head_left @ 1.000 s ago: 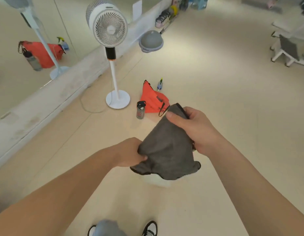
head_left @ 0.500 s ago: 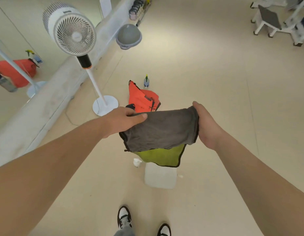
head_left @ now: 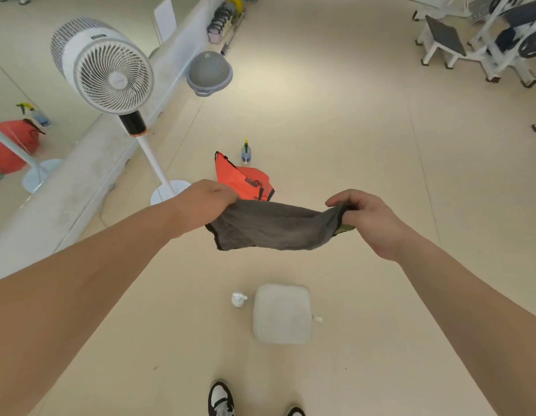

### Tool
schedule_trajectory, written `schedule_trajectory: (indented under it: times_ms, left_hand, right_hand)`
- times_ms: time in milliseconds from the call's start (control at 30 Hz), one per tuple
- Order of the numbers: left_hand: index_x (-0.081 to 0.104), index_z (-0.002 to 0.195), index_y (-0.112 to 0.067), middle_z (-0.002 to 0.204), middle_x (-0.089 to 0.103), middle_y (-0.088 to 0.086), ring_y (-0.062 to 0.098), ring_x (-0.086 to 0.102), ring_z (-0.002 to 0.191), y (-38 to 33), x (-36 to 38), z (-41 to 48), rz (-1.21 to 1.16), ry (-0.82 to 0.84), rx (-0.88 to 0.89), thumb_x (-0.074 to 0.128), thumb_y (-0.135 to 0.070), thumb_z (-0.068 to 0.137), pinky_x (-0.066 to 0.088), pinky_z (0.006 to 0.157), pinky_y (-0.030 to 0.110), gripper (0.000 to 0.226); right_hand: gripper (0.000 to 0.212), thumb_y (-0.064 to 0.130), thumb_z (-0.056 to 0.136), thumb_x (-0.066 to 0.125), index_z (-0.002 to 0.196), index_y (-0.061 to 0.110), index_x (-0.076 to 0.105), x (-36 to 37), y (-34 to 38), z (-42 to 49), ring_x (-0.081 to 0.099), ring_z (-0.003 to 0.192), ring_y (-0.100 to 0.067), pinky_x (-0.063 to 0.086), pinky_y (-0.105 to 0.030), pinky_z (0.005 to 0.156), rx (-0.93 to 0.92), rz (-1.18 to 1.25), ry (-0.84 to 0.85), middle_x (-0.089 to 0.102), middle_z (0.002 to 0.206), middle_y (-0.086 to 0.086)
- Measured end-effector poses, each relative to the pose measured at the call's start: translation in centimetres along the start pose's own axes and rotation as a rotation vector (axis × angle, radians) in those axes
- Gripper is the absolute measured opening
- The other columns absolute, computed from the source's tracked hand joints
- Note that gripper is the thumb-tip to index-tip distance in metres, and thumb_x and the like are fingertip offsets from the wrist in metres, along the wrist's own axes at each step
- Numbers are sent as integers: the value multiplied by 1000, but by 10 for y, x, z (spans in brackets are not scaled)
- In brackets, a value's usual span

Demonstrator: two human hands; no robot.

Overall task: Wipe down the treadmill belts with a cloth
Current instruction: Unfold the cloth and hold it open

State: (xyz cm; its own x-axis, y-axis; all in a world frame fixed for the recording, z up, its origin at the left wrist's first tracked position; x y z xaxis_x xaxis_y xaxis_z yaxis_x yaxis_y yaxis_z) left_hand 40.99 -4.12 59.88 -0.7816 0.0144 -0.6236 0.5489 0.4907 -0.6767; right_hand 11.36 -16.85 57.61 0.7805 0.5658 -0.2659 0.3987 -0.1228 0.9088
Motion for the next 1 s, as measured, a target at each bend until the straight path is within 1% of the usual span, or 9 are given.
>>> schedule_trajectory:
  times_ms: [100,233,333,433,533,633,767,900,1000]
  left_hand:
    - [79,94,-28,100,74,-4,23,68,99,2,-2,-3,112,-5,16,52,-22,95,57,93,46,28]
    - [76,92,-56,93,72,-26,4,69,93,2,-1,-18,261,26,46,67,-49,72,59,88,36,22]
    - [80,92,-45,86,72,-21,1,67,80,-10,7,-29,272,29,77,83,-34,76,57,78,26,19]
    - [80,84,-28,73,65,-9,10,59,68,-24,16,-37,327,-2,106,84,-18,82,45,61,20,11]
    - [67,76,-22,79,58,-3,17,55,75,-38,27,-45,407,-44,125,85,-25,82,44,64,30,20]
    - [62,81,-19,93,61,-1,21,60,87,-49,43,-50,452,-31,118,87,-28,80,51,77,38,27]
    - [59,80,-18,88,64,3,24,66,74,-60,70,-54,421,27,86,88,-23,78,55,64,38,29]
    - [56,79,-18,82,61,-2,14,59,64,-59,97,-54,424,88,58,91,-22,74,46,55,26,35]
    - [55,76,-21,76,56,-7,10,48,65,-52,118,-49,481,126,54,96,-30,65,36,55,25,43]
  right_hand:
    - [47,-19,85,50,92,19,77,-13,-7,-3,68,81,-6,50,-14,71,-105,-227,-22,76,97,0]
    - [52,-16,84,52,89,31,75,-30,-10,-8,61,88,0,44,-7,75,-229,-376,-199,68,103,4]
    - [43,-7,90,53,102,27,77,-41,-11,-14,56,82,1,39,-3,74,-314,-502,-291,58,100,0]
    - [37,-4,91,55,98,25,77,-55,-14,-23,59,76,-5,47,-15,77,-330,-509,-296,61,97,2]
    - [40,-11,90,49,92,16,78,-70,-17,-37,74,79,-22,63,-33,80,-179,-181,-162,76,92,-1]
    - [38,-15,88,53,95,12,79,-84,-24,-52,75,89,-21,60,-22,78,-107,-75,-122,78,93,-1]
    - [44,-10,83,57,107,21,76,-98,-43,-64,65,76,5,48,-7,68,-68,-247,-75,75,98,2]
    - [52,21,71,92,119,24,72,-99,-70,-64,61,91,-12,48,-24,80,-118,-606,-10,60,105,4]
    - [39,15,76,87,114,15,75,-90,-96,-54,56,91,-23,45,-33,77,-168,-845,-41,53,99,0]
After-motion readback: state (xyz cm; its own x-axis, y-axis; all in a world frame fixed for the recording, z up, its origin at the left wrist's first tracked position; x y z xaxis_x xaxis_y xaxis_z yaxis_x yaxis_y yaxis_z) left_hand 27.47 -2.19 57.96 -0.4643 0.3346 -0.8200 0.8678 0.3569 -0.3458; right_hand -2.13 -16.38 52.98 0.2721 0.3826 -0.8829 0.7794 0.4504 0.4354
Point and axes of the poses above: each hand's wrist, its own z-axis towards the middle knuckle, its own x-axis out of the palm, y = z × x, the point moved 1 cm from there along z, towards the middle knuckle
